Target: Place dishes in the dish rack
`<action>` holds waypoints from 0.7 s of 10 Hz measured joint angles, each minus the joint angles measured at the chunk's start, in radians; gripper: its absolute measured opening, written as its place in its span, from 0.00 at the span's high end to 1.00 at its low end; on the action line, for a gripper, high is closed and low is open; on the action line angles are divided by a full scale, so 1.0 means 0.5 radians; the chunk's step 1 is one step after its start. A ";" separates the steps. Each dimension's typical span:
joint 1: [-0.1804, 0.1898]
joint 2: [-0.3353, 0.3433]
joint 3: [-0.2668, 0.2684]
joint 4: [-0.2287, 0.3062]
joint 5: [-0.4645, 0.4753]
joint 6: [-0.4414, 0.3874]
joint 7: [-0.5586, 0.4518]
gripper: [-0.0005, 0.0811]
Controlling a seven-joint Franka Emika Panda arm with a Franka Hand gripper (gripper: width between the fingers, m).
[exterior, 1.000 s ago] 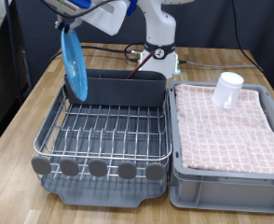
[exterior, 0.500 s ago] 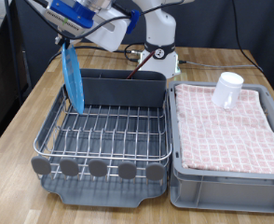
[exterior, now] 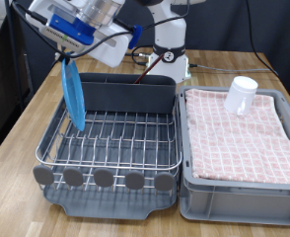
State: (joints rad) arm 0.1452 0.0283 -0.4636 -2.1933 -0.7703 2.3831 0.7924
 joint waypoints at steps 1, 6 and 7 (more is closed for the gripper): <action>-0.002 0.022 -0.018 -0.014 -0.003 0.043 0.007 0.96; -0.009 0.143 -0.094 -0.061 -0.043 0.229 0.083 0.96; -0.009 0.174 -0.103 -0.061 -0.044 0.249 0.091 0.96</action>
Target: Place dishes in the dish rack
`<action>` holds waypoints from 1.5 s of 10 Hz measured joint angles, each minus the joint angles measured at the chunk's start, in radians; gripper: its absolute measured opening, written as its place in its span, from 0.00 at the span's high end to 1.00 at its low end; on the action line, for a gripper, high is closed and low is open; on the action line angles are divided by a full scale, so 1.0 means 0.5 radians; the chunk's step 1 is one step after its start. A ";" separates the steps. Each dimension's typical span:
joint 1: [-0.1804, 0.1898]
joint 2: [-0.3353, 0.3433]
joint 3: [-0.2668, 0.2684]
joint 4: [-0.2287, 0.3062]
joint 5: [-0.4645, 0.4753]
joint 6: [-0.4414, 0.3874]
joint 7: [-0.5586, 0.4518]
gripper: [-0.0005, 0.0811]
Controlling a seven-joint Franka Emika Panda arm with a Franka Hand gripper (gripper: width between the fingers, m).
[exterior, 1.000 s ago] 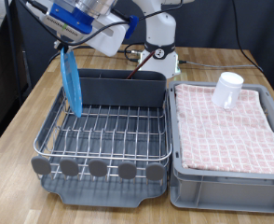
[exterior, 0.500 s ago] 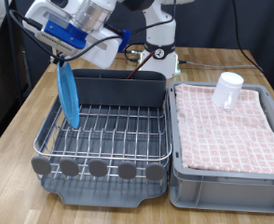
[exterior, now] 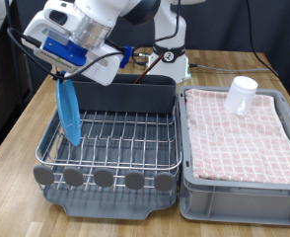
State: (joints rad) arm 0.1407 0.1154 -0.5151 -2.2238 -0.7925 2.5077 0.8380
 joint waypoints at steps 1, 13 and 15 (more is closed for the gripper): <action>0.000 0.032 -0.009 0.000 -0.002 0.034 0.013 0.96; 0.000 0.149 -0.047 0.008 0.014 0.170 0.138 0.43; 0.001 0.140 -0.031 0.023 0.151 0.155 0.082 0.19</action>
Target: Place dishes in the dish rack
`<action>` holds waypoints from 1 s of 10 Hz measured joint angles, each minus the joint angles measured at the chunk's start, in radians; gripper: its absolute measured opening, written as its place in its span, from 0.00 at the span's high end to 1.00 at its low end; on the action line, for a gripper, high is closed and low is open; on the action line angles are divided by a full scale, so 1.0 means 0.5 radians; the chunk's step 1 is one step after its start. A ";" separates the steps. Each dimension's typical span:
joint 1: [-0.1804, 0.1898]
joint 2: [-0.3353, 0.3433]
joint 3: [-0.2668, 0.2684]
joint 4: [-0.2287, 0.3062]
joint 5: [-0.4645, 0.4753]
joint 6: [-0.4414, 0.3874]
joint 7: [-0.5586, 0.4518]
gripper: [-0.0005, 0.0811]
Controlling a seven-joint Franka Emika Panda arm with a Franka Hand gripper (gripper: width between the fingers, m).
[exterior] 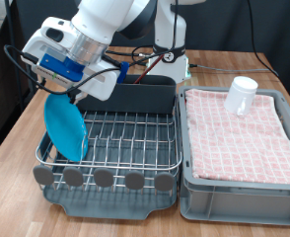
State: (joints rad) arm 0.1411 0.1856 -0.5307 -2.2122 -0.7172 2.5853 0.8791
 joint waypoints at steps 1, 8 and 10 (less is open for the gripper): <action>0.000 -0.013 0.014 0.017 0.081 -0.040 -0.049 0.19; 0.028 -0.337 0.146 0.199 0.625 -0.577 -0.394 0.01; 0.041 -0.397 0.179 0.257 0.757 -0.697 -0.464 0.01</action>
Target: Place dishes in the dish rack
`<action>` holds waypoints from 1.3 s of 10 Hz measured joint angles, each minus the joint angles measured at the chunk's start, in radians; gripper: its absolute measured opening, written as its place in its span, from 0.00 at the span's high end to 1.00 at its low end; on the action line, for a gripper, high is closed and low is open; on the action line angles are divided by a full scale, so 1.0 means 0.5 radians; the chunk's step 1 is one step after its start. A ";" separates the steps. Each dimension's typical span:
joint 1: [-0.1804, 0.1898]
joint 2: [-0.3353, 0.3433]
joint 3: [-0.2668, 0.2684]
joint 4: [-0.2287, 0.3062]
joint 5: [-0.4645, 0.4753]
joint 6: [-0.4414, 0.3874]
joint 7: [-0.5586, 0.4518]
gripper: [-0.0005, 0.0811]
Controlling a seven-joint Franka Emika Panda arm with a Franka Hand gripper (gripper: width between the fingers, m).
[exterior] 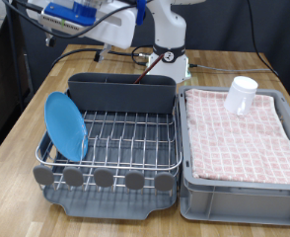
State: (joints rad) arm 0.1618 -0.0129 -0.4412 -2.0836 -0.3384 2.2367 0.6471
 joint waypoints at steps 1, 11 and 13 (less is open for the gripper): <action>0.007 -0.016 0.017 0.015 0.060 -0.023 -0.040 0.01; 0.209 -0.256 0.384 -0.183 0.403 -0.191 0.351 0.01; 0.254 -0.310 0.465 -0.253 0.425 -0.196 0.417 0.01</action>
State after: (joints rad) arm 0.2888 -0.1680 -0.2089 -2.2099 -0.1259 2.1388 0.8555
